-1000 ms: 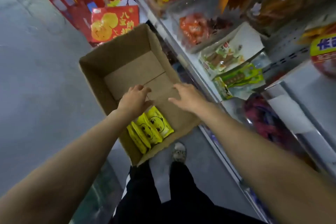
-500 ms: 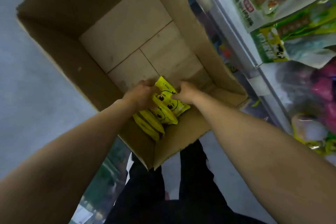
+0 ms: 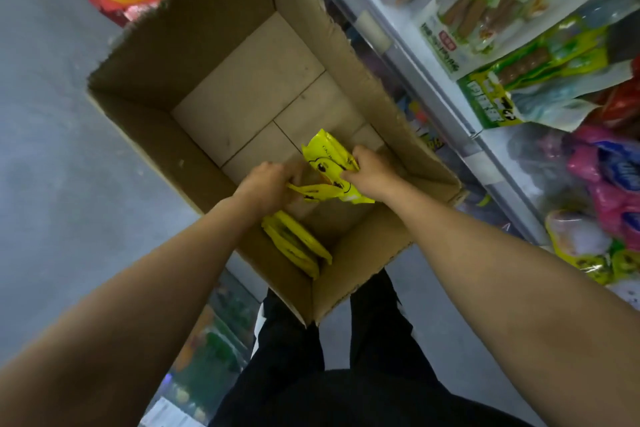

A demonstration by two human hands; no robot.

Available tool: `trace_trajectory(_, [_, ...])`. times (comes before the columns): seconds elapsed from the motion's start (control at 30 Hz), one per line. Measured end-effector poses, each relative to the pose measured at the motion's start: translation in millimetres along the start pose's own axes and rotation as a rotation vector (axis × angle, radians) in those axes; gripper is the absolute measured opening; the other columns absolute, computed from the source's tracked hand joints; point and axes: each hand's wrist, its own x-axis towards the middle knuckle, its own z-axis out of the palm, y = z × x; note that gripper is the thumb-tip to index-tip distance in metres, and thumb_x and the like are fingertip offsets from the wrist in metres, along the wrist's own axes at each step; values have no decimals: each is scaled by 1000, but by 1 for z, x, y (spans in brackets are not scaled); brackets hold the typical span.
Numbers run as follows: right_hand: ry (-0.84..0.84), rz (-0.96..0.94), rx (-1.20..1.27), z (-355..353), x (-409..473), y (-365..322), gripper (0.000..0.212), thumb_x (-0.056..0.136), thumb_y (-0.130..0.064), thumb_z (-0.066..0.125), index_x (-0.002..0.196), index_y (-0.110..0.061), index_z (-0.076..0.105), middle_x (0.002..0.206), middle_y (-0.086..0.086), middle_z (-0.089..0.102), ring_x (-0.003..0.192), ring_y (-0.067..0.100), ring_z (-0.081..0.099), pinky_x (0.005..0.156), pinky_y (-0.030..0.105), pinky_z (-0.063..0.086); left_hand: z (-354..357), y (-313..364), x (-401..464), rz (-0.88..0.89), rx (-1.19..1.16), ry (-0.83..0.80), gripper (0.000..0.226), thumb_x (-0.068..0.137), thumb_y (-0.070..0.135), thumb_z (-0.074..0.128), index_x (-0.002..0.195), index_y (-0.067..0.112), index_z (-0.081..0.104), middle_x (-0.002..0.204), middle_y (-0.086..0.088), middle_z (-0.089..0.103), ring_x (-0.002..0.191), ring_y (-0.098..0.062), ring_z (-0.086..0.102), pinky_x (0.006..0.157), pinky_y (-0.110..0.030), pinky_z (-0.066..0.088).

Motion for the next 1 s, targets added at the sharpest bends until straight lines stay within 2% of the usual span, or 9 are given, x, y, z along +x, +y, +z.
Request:
trace_trajectory(0.2, [284, -181, 211, -66, -55, -15, 20, 94, -31, 63, 105, -17, 55, 93, 1, 59, 91, 27, 60, 73, 37, 46, -51, 21, -37, 7, -152, 50, 41, 73, 37, 81, 76, 6, 54, 63, -1, 48, 65, -18, 45, 60, -32, 36])
trace_trajectory(0.33, [468, -235, 471, -96, -107, -20, 11, 98, -28, 59, 99, -17, 59, 90, -6, 60, 80, 10, 56, 65, 22, 39, -68, 45, -70, -9, -323, 33, 40, 73, 36, 81, 74, 8, 53, 62, -3, 48, 56, -14, 42, 53, -28, 31])
trace_trajectory(0.43, [529, -186, 719, -110, -146, -18, 27, 99, -33, 56, 111, -10, 62, 106, 9, 67, 90, 17, 62, 76, 33, 51, -75, 69, -94, -1, -485, 13, 39, 72, 35, 82, 76, 11, 52, 64, -5, 45, 60, -16, 43, 54, -28, 32])
trace_trajectory(0.53, [562, -168, 1013, -124, -189, -10, 17, 99, -36, 56, 97, -21, 65, 101, 5, 69, 77, 10, 65, 59, 22, 51, -76, 104, -123, 28, -619, 8, 38, 71, 34, 84, 76, 13, 52, 61, -4, 49, 52, -14, 46, 48, -22, 34])
trace_trajectory(0.6, [518, -185, 1222, -131, -222, -2, 17, 95, -38, 62, 94, -21, 64, 96, 4, 73, 73, 18, 70, 57, 30, 55, -71, 133, -146, 70, -745, -15, 28, 77, 18, 79, 72, 12, 52, 57, 1, 61, 48, -11, 57, 46, -20, 43])
trace_trajectory(0.73, [505, -325, 1374, -141, -297, 37, 22, 88, -28, 71, 105, -15, 67, 97, 9, 76, 82, 26, 73, 71, 44, 60, -44, 197, -193, 204, -880, -64, 18, 81, -2, 68, 89, 3, 53, 65, -1, 70, 56, -11, 67, 49, -22, 53])
trace_trajectory(0.8, [538, -370, 1386, -145, -339, 63, 26, 87, -27, 72, 109, -14, 66, 99, 9, 75, 81, 24, 73, 68, 37, 59, -22, 228, -215, 286, -922, -109, 34, 77, -5, 69, 107, -2, 54, 73, -2, 73, 62, -12, 70, 52, -23, 55])
trace_trajectory(0.9, [633, -434, 1410, -146, -406, 113, 25, 86, -22, 73, 109, -14, 65, 97, 8, 76, 76, 23, 72, 67, 37, 59, 22, 276, -245, 411, -967, -322, 69, 62, 12, 86, 125, 3, 56, 111, -15, 70, 91, -26, 71, 68, -34, 58])
trace_trajectory(1.0, [750, -480, 1435, -146, -474, 170, 35, 85, -21, 74, 116, -9, 64, 94, 8, 76, 75, 22, 72, 66, 35, 59, 67, 328, -271, 460, -939, -415, 83, 50, 23, 93, 123, 6, 59, 116, -18, 67, 95, -31, 69, 70, -39, 57])
